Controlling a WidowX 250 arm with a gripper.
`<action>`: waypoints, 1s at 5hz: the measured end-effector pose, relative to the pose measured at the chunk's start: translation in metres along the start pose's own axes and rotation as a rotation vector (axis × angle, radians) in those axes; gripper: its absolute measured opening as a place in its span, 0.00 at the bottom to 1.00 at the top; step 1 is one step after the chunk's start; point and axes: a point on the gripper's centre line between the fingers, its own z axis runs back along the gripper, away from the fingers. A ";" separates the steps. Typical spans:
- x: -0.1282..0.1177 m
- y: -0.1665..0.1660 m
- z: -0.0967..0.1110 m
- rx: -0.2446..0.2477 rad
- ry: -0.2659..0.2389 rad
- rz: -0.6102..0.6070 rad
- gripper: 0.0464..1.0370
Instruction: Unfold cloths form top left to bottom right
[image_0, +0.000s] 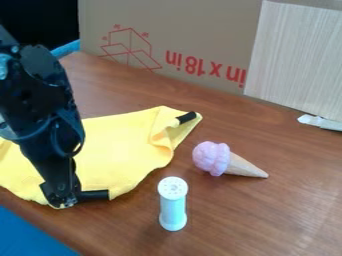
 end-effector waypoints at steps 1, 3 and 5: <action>-0.001 0.002 -0.006 0.013 0.009 -0.007 0.96; -0.003 0.000 -0.019 0.033 0.023 -0.010 0.96; 0.003 -0.010 -0.027 0.030 0.034 -0.025 0.96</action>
